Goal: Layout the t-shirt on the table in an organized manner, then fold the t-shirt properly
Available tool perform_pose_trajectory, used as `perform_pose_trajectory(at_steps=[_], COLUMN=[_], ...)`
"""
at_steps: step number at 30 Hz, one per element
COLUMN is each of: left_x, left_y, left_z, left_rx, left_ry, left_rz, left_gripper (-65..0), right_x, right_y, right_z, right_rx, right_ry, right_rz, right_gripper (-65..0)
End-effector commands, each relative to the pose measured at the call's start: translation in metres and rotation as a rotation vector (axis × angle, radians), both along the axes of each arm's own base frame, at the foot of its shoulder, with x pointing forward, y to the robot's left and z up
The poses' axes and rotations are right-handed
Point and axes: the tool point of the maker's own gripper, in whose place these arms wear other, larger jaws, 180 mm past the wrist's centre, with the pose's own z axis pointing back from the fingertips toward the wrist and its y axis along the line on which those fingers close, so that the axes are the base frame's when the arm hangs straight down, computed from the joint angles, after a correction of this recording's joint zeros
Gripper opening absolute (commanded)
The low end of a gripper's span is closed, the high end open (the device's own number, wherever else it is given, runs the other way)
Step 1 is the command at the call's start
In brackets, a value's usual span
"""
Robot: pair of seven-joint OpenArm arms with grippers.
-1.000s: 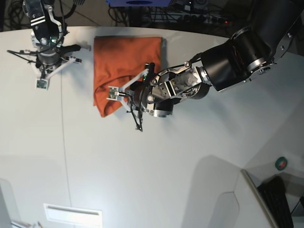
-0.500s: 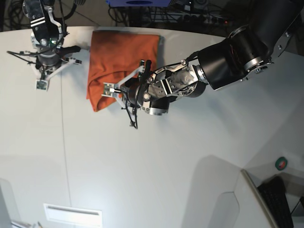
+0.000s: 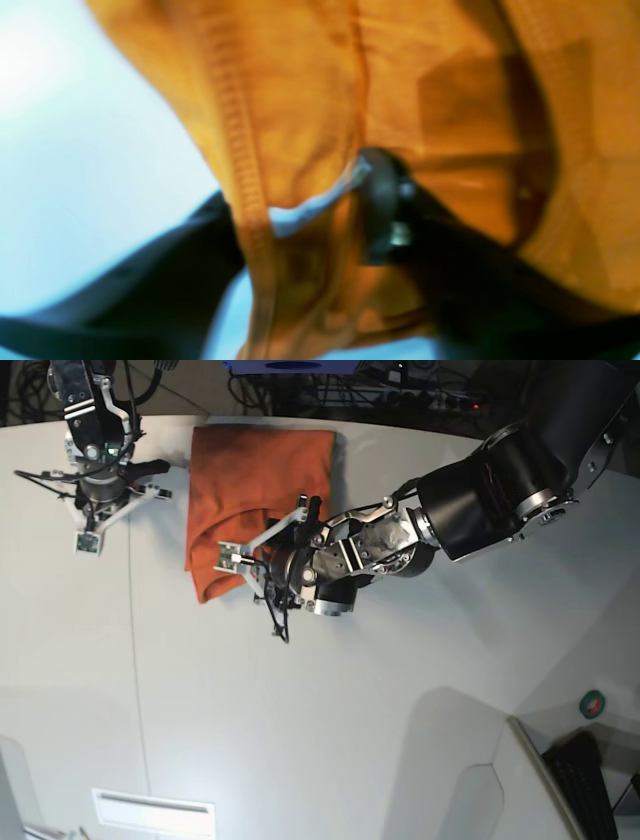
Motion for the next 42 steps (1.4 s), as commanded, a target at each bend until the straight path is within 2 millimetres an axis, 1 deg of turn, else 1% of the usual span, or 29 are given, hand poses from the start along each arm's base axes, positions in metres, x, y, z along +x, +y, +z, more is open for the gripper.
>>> perform_pose_trajectory(at_steps=[1,4,6,7,10,12,14,15,16,17,18,19,20,21,22,23,25,27,29,30,32,34,35,36,38,42], left_x=[0.013,0.026,0.031,0.036,0.037,0.047,0.054,0.055,0.058,0.062,0.06,0.056,0.056,0.053,0.046,0.044,0.035,0.022,0.004,-0.005,-0.023,-0.043,-0.055,-0.065,-0.091,-0.144], left_y=[-0.008,-0.008,-0.008,-0.01,-0.024,-0.029,-0.037,-0.04,-0.037,-0.029,-0.025,-0.02,-0.013,-0.005,0.002,0.015,0.045,0.069,0.089,0.097,0.114,0.134,0.142,0.146,0.151,0.152], left_z=[0.013,0.021,0.025,0.031,0.05,0.07,0.092,0.1,0.109,0.117,0.121,0.123,0.128,0.129,0.125,0.123,0.112,0.109,0.108,0.108,0.107,0.1,0.095,0.092,0.082,0.071], left_rx=[-0.027,-0.027,-0.032,-0.038,-0.086,-0.129,-0.193,-0.217,-0.236,-0.251,-0.274,-0.304,-0.344,-0.381,-0.408,-0.431,-0.457,-0.489,-0.534,-0.551,-0.581,-0.584,-0.581,-0.585,-0.588,-0.592], left_ry=[-0.029,-0.057,-0.067,-0.081,-0.095,-0.084,-0.064,-0.059,-0.065,-0.077,-0.074,-0.059,-0.05,-0.034,-0.013,-0.012,-0.017,-0.051,-0.087,-0.096,-0.097,-0.085,-0.069,-0.055,-0.011,0.077], left_rz=[-0.001,-0.002,0.003,-0.001,-0.015,0.041,0.085,0.091,0.099,0.115,0.126,0.153,0.196,0.246,0.295,0.357,0.495,0.585,0.649,0.671,0.732,0.802,0.832,0.851,0.883,0.913], left_gripper=[-30.1,-16.1,-11.7,-10.7,-10.9,-10.9,-11.2,-12.3,-16.3,-22.7,-31.1,-41.0,-54.1,-65.0,-65.0,-65.0,-65.0,-65.0,-65.0,-65.0,-65.0,-65.0,-65.0,-65.0,-65.0,-65.0], right_x=[0.009,0.008,0.008,0.008,0.008,0.008,0.008,0.008,0.008,0.008,0.008,0.007,0.007,0.008,0.009,0.012,0.011,0.01,0.006,0.005,0.001,-0.007,-0.015,-0.02,-0.036,-0.074], right_y=[-0.005,-0.004,-0.004,-0.004,-0.004,-0.004,-0.005,-0.005,-0.006,-0.006,-0.008,-0.008,-0.009,-0.012,-0.017,-0.022,-0.031,-0.043,-0.049,-0.051,-0.043,-0.038,-0.037,-0.037,-0.035,-0.048], right_z=[0.009,0.009,0.009,0.008,0.007,0.008,0.008,0.008,0.008,0.009,0.009,0.009,0.01,0.011,0.013,0.016,0.025,0.042,0.06,0.067,0.078,0.084,0.085,0.087,0.086,0.078], right_rx=[-0.026,-0.025,-0.025,-0.025,-0.025,-0.026,-0.028,-0.028,-0.028,-0.029,-0.033,-0.036,-0.039,-0.045,-0.06,-0.081,-0.126,-0.176,-0.227,-0.247,-0.253,-0.234,-0.219,-0.207,-0.177,-0.153], right_ry=[-0.04,-0.04,-0.04,-0.038,-0.036,-0.036,-0.037,-0.037,-0.038,-0.039,-0.039,-0.038,-0.039,-0.042,-0.051,-0.077,-0.15,-0.254,-0.366,-0.412,-0.492,-0.541,-0.553,-0.562,-0.56,-0.476], right_rz=[0.008,0.01,0.01,0.01,0.013,0.013,0.009,0.009,0.008,0.009,0.011,0.012,0.014,0.017,0.024,0.037,0.065,0.076,0.1,0.117,0.179,0.238,0.255,0.271,0.31,0.336], right_gripper=[-65.0,-65.0,-65.0,-65.0,-65.0,-65.0,-65.0,-65.0,-65.0,-65.0,-65.0,-65.0,-65.0,-65.0,-65.0,-65.0,-65.0,-65.0,-65.0,-65.0,-65.0,-65.0,-65.0,-65.0,-65.0,-65.0])
